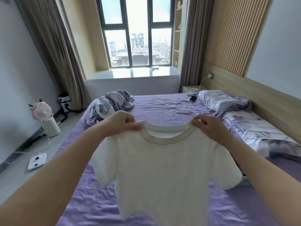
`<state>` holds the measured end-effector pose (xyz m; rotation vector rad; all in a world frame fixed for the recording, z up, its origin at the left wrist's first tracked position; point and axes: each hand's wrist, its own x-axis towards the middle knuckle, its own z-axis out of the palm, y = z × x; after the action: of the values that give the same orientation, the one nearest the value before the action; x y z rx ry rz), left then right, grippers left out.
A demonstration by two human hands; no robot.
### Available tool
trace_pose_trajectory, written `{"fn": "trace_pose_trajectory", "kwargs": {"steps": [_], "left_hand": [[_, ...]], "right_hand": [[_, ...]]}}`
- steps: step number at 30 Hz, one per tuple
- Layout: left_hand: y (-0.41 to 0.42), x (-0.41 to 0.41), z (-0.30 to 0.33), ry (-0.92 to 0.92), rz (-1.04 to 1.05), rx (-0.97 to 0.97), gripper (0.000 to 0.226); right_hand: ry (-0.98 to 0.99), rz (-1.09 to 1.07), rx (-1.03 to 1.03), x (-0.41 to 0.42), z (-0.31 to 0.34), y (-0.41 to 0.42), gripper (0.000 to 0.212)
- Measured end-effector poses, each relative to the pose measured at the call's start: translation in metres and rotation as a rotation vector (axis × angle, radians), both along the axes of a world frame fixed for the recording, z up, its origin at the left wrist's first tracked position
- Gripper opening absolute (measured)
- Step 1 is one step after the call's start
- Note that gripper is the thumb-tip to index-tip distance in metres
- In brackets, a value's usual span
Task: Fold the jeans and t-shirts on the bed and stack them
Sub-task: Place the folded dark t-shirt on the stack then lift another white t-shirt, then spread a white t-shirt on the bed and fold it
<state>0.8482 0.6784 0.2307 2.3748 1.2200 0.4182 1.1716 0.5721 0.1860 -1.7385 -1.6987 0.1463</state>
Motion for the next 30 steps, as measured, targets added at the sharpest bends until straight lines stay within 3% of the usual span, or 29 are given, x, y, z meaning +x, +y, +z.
{"fn": "trace_pose_trajectory", "kwargs": {"steps": [7, 12, 16, 21, 25, 30], "left_hand": [[0.041, 0.002, -0.086, 0.107, 0.066, 0.018, 0.013], [0.085, 0.021, -0.189, 0.131, 0.188, -0.034, 0.018], [0.122, 0.035, -0.271, 0.177, 0.288, -0.101, 0.016], [0.163, 0.05, -0.346, 0.282, 0.368, -0.064, 0.03], [0.196, 0.056, -0.38, 0.379, 0.405, -0.004, 0.035], [0.244, 0.06, -0.411, 0.515, 0.365, 0.062, 0.034]], "right_hand": [[-0.053, 0.055, -0.185, -0.007, -0.075, 0.049, 0.021], [-0.117, 0.075, -0.417, -0.004, -0.165, 0.108, 0.031], [-0.088, 0.089, -0.55, 0.004, -0.244, 0.149, 0.02], [-0.019, 0.029, -0.588, 0.016, -0.315, 0.196, 0.017], [-0.227, -0.003, -0.518, 0.019, -0.353, 0.231, 0.011], [-0.579, 0.07, -0.563, 0.021, -0.388, 0.273, 0.047]]}}
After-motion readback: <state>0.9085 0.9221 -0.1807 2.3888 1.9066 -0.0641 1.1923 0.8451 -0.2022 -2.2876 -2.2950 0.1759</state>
